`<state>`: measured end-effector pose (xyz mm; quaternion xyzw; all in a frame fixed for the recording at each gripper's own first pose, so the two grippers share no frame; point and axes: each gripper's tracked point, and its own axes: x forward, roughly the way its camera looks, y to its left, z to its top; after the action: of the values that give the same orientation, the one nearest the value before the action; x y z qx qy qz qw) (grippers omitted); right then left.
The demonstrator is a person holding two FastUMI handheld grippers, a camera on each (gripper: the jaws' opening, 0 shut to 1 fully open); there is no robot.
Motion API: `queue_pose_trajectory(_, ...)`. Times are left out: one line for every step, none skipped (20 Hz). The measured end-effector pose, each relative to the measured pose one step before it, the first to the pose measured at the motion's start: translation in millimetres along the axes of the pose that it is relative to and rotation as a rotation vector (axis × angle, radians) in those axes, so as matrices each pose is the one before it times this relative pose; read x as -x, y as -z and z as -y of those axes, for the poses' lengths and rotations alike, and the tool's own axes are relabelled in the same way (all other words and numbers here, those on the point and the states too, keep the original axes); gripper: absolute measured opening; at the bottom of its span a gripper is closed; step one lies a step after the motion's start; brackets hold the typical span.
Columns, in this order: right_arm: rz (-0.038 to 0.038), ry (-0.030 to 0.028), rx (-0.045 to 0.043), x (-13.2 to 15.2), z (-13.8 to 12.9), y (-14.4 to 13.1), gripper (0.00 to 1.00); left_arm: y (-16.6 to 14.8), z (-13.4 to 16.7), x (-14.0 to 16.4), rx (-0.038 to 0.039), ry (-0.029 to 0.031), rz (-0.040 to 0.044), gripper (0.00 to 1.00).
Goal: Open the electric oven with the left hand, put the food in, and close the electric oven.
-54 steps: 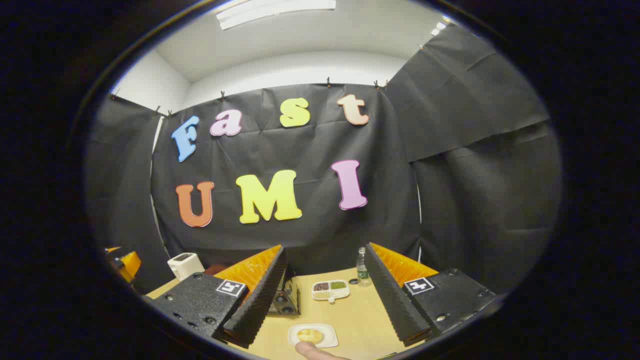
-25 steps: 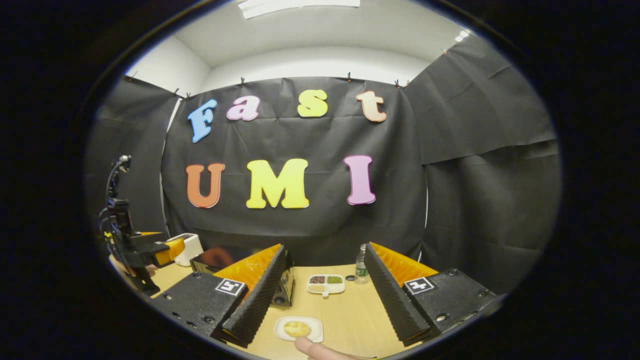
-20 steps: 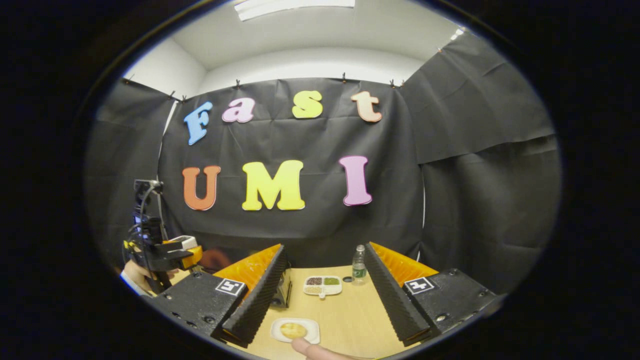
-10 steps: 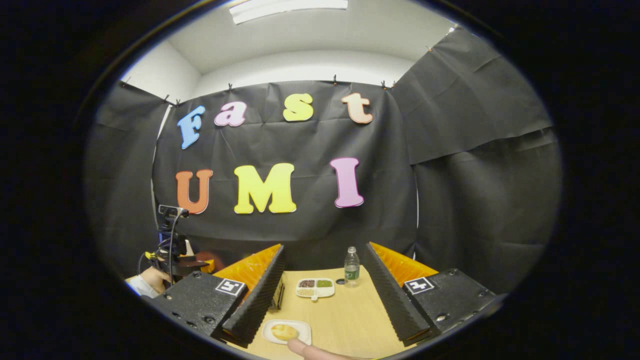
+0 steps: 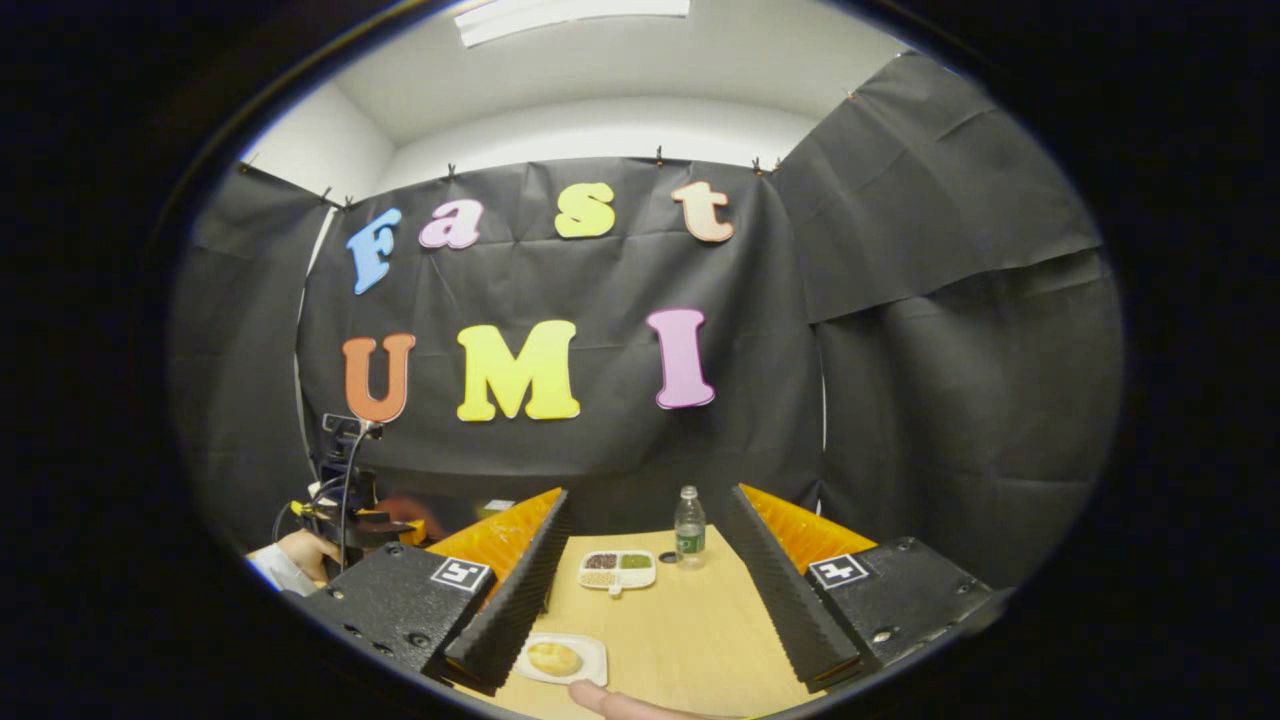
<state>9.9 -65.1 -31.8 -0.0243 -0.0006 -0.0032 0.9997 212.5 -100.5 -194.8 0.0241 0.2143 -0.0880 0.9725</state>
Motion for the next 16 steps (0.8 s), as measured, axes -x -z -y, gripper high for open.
queue_pose_trajectory(-0.00318,0.00112,-0.00284,1.99,0.14,1.67,0.95,1.09,0.59,1.73,-0.00219,-0.00081,-0.00005,0.99)
queue_pose_trajectory(-0.0018,0.00025,-0.00318,1.89,-0.14,0.39,0.94,1.58,0.49,1.57,0.00222,-0.00106,0.0087,0.99)
queue_pose_trajectory(-0.00221,-0.00027,-0.00324,2.69,0.05,1.0,0.94,1.67,1.39,4.21,-0.00287,-0.00258,0.00205,0.99)
queue_pose_trajectory(-0.0021,-0.00225,-0.00013,2.7,-0.85,-0.03,0.94,-0.71,-0.04,4.17,-0.00664,0.00213,0.01623,0.98)
queue_pose_trajectory(-0.00329,-0.00096,0.00162,2.38,-1.68,1.01,0.94,1.62,-0.4,2.98,0.0018,0.00407,0.00006,0.99)
queue_pose_trajectory(-0.00061,0.00017,0.00215,1.93,0.04,-0.68,0.94,6.58,1.22,4.75,0.0046,0.0019,-0.00978,0.98)
queue_pose_trajectory(0.00075,0.00024,0.003,3.29,-0.43,-0.48,1.0,-1.85,1.41,4.05,0.00515,0.00441,0.00891,0.99)
queue_pose_trajectory(0.00079,0.00212,0.00252,3.14,-0.11,-1.6,0.95,1.78,-0.68,-1.41,-0.0012,0.00478,-0.00715,0.99)
queue_pose_trajectory(0.00069,0.0001,0.00306,2.6,-0.5,-0.25,0.94,-0.37,-0.36,3.36,0.0015,0.00271,0.00599,0.98)
queue_pose_trajectory(0.00192,0.00037,0.00093,3.81,-0.13,-1.12,0.94,2.6,-0.05,3.89,0.00563,-0.00001,-0.00815,0.98)
queue_pose_trajectory(0.00134,0.00275,0.00012,3.13,0.55,-0.14,0.94,1.05,0.74,4.63,0.00059,-0.00125,0.00616,0.99)
queue_pose_trajectory(0.00133,0.00197,0.00031,2.45,0.21,-0.52,0.94,2.48,0.16,4.29,-0.003,-0.0004,-0.00306,0.98)
queue_pose_trajectory(0.00045,0.00107,0.00094,2.98,0.3,0.07,0.94,1.92,0.14,5.33,-0.00476,0.0005,0.0075,0.98)
queue_pose_trajectory(0.00025,-0.00099,0.00071,2.94,-0.64,-0.14,0.94,3.87,0.55,5.55,0.00037,0.00019,0.00108,0.98)
queue_pose_trajectory(0.00054,-0.00113,0.00102,3.43,-0.5,0.41,0.94,3.47,0.7,6.02,0.00167,-0.00046,0.00224,0.98)
queue_pose_trajectory(-0.00057,0.00016,0.00065,3.08,-0.5,0.63,0.94,4.01,-0.11,5.09,-0.00121,-0.00111,0.00212,0.98)
